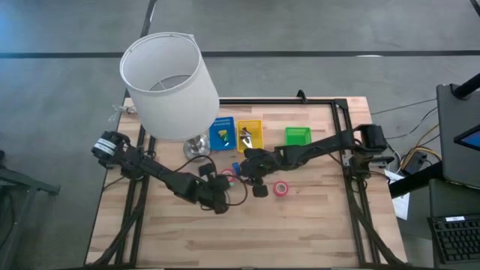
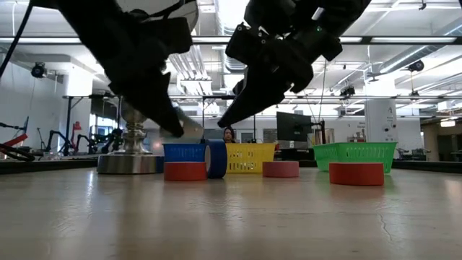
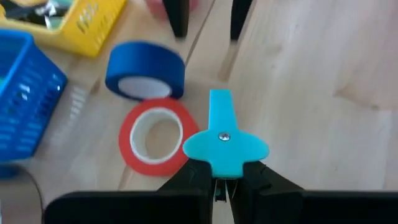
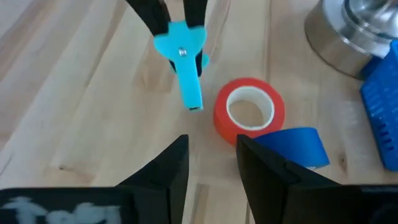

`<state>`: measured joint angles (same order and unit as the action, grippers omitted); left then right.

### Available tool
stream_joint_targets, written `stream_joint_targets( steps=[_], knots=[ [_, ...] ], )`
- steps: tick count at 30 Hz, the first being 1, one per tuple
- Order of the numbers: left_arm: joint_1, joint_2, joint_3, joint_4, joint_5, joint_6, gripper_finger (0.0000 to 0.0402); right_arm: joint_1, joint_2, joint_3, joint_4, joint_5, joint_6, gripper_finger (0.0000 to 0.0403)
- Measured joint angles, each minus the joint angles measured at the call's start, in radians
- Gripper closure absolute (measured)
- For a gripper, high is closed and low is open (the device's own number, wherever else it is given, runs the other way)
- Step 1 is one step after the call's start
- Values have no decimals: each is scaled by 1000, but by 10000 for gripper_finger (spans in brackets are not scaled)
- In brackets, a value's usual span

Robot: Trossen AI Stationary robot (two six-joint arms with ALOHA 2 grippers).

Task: Pick and place Stapler, Stapler remover, tape
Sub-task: Put the blue staple remover into the yellow bin

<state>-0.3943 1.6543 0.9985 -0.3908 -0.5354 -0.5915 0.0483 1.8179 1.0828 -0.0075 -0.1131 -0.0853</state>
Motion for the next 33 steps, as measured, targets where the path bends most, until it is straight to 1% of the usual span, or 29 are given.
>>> stream_joint_targets(
  steps=[6, 13, 18, 22, 27, 30, 33],
  knots=[
    [2, 0, 2, 95, -48, 49, 365, 5, 12, 9, 2, 0, -1, 269],
    [12, 0, 2, 139, -94, 74, 376, 8, 10, 10, 32, -1, -4, 269],
    [19, 0, 2, 176, -103, 78, 368, 9, 10, 10, 51, -2, -9, 274],
    [18, 0, 1, 200, -105, 101, 367, 9, 10, 10, 48, -4, -24, 296],
    [20, 0, -4, 204, -107, 99, 369, 9, 10, 10, 43, -3, -22, 344],
    [20, -1, -4, 204, -103, 94, 358, 9, 10, 10, 41, -3, -34, 367],
    [19, -1, -4, 204, -99, 96, 343, 13, 10, 10, 39, -3, -38, 373]
  ],
)
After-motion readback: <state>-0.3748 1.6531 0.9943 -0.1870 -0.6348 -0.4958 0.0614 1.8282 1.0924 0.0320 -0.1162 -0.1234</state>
